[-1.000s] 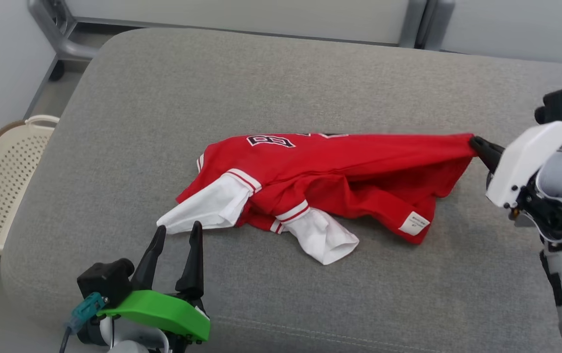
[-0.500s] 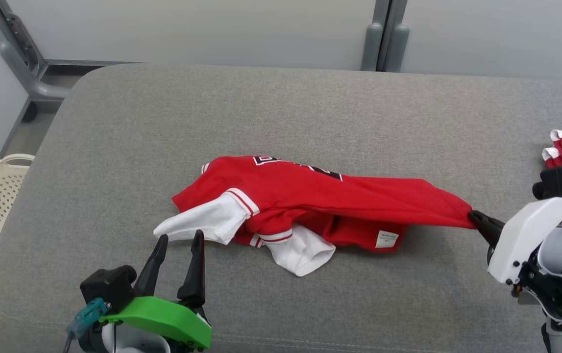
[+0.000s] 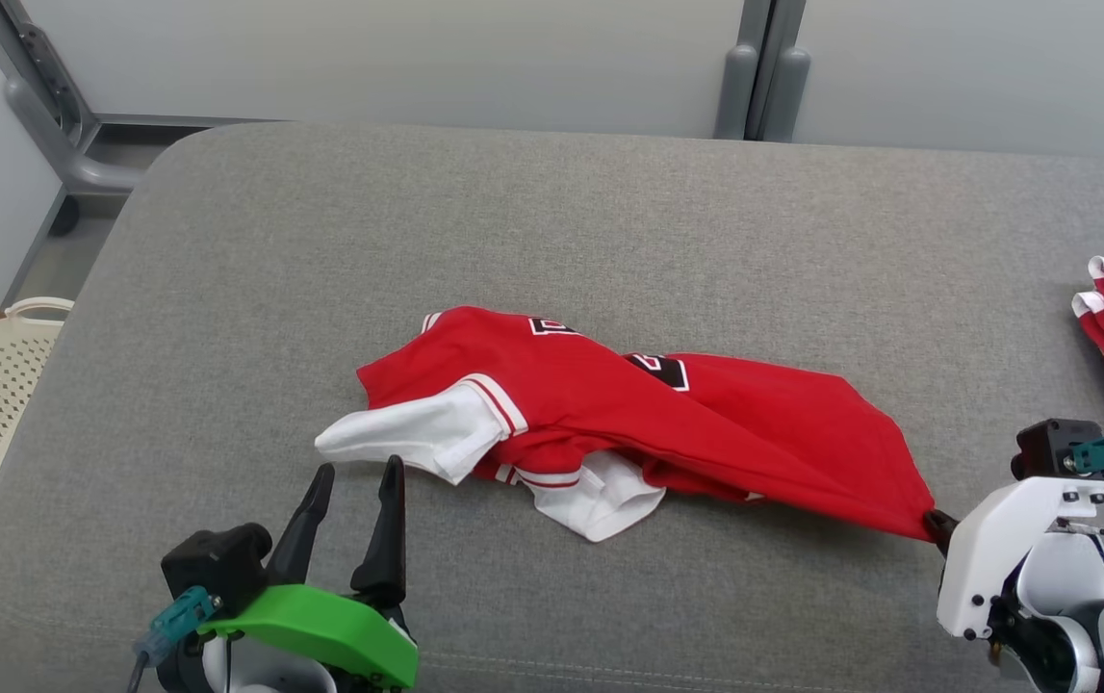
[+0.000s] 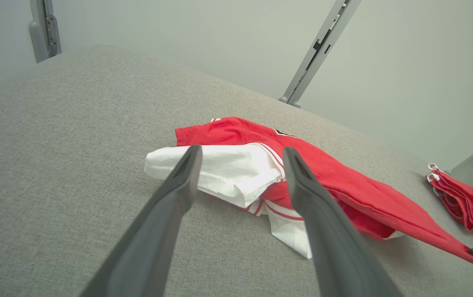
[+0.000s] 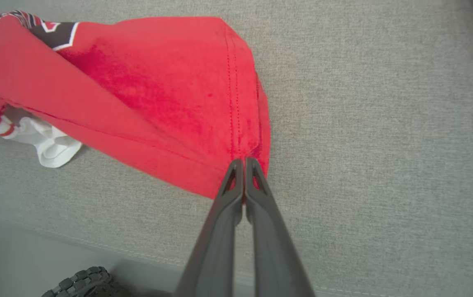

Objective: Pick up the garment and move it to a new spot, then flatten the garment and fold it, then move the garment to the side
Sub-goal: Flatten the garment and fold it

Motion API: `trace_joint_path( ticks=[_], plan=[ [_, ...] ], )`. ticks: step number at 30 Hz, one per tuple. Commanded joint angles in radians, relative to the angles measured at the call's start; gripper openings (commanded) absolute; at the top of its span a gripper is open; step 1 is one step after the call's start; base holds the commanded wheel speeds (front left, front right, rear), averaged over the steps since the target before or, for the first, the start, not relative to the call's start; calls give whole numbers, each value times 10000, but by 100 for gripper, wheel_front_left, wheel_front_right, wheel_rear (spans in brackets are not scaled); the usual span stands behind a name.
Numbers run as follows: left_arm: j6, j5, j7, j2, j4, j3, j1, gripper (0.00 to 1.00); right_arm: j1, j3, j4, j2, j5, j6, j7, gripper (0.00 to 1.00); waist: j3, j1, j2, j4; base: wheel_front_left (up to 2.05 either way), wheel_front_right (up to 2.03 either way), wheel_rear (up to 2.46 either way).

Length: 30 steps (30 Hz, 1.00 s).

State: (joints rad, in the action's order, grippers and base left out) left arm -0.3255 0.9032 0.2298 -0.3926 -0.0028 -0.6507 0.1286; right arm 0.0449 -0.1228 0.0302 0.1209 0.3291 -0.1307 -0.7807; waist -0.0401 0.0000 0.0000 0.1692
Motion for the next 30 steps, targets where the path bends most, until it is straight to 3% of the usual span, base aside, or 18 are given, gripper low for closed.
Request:
trace_joint_path(
  ticks=[1, 12, 13, 14, 15, 25, 30],
  plan=[
    [2, 32, -14, -82, -29, 11, -14, 100, -5, 22, -239, 5, -205, 1, 279, 0, -21, 0, 0, 24, 0, 0, 0],
    [-26, 28, -48, -117, -41, 5, 118, 100, 198, 236, -1950, -215, -1018, 1, 1482, 0, -107, 0, 0, 142, 0, 0, 0],
    [0, 28, -38, -113, -9, 13, 150, 100, 309, 139, -2139, -208, -1274, 1, 1733, 20, -126, 0, 0, 141, 0, 0, 0],
    [10, 31, -37, -109, 8, 9, 173, 100, 384, 56, -2221, -232, -1388, 1, 1875, 86, -133, 0, 0, 140, 0, 0, 0],
    [25, 35, -39, -101, 24, 8, 199, 100, 440, 24, -2307, -262, -1477, 1, 1997, 100, -136, 0, 0, 139, 0, 0, 0],
    [-66, 112, -20, -163, 297, 109, 84, 100, 582, -415, -2483, -396, -1796, 1, 2652, 100, 96, 0, 0, 58, 0, 0, 0],
    [-268, 265, 79, -125, 388, 492, -160, 100, 503, -860, -2188, -590, -1440, 1, 3650, 100, 402, 0, 0, -70, 0, 0, 0]
  ],
)
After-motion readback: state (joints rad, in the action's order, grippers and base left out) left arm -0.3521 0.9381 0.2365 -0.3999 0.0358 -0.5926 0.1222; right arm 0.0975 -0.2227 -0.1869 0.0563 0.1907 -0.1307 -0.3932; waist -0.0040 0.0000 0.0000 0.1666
